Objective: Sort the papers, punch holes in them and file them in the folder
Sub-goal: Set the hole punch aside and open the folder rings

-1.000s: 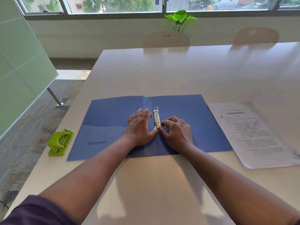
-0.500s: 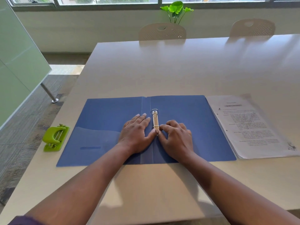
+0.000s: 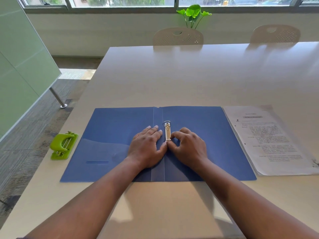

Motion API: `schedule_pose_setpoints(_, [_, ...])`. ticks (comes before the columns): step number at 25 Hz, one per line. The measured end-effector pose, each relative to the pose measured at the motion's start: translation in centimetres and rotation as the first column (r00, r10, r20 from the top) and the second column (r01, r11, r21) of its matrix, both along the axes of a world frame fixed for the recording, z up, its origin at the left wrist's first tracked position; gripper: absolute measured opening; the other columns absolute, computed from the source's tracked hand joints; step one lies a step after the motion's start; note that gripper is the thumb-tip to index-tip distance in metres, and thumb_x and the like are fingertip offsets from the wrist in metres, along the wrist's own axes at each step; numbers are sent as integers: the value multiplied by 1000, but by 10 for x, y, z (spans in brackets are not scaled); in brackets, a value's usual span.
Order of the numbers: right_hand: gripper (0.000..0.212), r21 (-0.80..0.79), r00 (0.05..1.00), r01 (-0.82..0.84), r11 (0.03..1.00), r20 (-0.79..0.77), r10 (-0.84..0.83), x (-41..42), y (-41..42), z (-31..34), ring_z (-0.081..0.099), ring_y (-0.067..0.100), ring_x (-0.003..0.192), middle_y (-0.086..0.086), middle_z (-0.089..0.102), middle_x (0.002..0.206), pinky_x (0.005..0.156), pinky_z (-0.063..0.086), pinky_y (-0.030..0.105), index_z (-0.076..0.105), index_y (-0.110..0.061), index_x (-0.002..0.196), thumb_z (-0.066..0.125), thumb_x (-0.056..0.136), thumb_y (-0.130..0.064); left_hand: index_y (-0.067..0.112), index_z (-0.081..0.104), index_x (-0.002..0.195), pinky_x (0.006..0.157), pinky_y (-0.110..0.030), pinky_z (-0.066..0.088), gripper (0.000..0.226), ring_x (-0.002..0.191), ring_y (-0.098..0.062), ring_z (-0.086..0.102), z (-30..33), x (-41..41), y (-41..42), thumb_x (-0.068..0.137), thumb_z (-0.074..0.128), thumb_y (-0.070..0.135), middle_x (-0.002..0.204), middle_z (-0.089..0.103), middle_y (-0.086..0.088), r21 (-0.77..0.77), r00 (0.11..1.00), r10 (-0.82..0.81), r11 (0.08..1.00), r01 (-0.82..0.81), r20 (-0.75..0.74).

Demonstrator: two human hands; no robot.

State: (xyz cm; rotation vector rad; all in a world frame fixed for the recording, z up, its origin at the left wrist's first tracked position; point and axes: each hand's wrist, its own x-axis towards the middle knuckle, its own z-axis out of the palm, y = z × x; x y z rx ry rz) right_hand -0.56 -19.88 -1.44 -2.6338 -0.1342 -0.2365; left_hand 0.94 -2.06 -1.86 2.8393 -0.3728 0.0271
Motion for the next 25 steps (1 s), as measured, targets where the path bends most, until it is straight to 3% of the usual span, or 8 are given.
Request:
schedule_pose_setpoints(5, [30,-3,1000,5,1000,23,-5,1,-1,-2,64,19,88,-8,64,101,68,43,30,73,-33,108,58,92,-54,26,57,141,120,-37,30,70,149,-20,36,4,3,-1,86,37,65,157,46,1,33,1000,2,999,-3,28])
schedule_pose_setpoints(17, [31,5,998,-22,1000,64,21,0,8,-5,65,19,91,-9,67,103,71,48,32,75,-32,109,57,94,-53,27,60,135,115,-40,33,78,147,-20,39,2,-1,8,81,25,71,154,49,2,17,997,30,999,-31,69])
schedule_pose_setpoints(25, [33,4,999,-6,1000,52,6,-1,3,-6,65,17,92,-11,66,104,70,40,29,75,-36,111,56,93,-57,28,59,136,115,-41,35,62,147,-20,38,-1,-2,5,90,40,65,156,47,1,25,997,27,999,-29,75])
